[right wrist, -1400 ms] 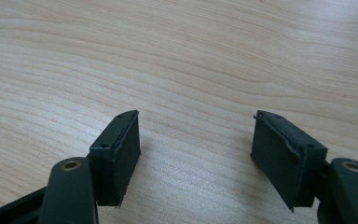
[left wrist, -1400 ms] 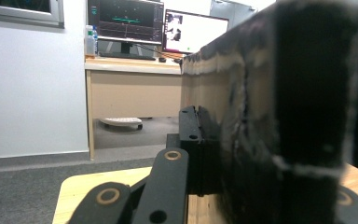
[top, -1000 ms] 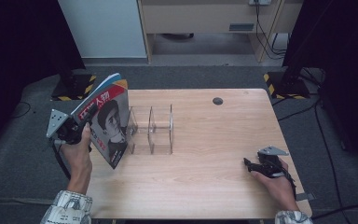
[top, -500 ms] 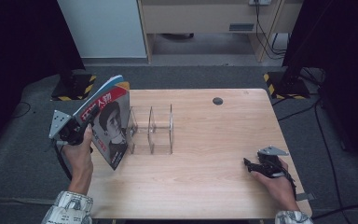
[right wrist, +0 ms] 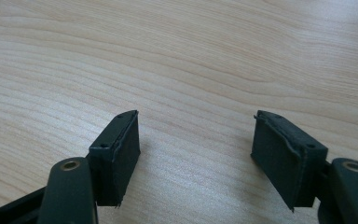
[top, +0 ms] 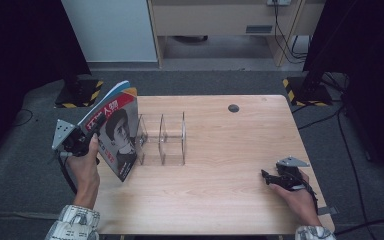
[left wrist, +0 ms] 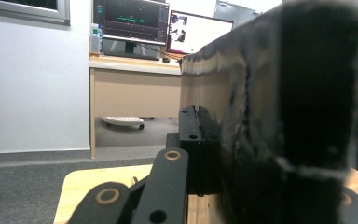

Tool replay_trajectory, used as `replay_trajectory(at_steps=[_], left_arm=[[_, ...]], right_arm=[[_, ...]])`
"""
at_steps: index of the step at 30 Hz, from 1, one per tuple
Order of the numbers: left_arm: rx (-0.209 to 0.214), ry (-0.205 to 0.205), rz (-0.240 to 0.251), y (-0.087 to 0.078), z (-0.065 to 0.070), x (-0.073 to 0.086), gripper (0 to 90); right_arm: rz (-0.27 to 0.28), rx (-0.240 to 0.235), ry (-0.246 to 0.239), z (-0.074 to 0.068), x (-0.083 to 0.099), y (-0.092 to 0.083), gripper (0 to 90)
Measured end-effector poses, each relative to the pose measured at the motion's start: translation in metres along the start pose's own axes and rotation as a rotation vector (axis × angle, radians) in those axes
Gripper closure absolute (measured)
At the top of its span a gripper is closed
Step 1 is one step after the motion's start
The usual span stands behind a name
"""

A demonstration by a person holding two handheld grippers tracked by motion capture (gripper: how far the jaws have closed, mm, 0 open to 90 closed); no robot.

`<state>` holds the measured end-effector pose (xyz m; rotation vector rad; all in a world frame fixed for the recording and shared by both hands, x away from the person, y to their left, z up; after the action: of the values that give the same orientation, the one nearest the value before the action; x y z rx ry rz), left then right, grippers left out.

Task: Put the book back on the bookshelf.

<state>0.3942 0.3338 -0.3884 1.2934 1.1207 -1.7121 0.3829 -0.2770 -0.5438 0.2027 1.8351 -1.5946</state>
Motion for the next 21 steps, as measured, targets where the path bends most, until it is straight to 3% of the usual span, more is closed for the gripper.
replay_trajectory(at_steps=[15,21], left_arm=[[-0.018,-0.02,-0.004,-0.0025,-0.0051,0.0044,85.6],[-0.011,-0.017,-0.029,-0.0036,-0.0031,0.0072,83.6]], right_arm=[[-0.001,-0.002,0.001,-0.0009,0.0003,-0.0002,31.7],[0.0,-0.003,0.0,-0.0014,0.0005,-0.0003,31.5]])
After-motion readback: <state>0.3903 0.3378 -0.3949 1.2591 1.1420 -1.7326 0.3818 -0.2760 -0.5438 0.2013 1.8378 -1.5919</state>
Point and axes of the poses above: each handheld gripper's, and its own axes: y roughly forward along the jaws, x roughly out of its underside, z roughly to its right, the point moved 1 cm from there along y, roughly forward along the jaws, and after that the axes turned 13 degrees about -z, right-handed, at the moved point
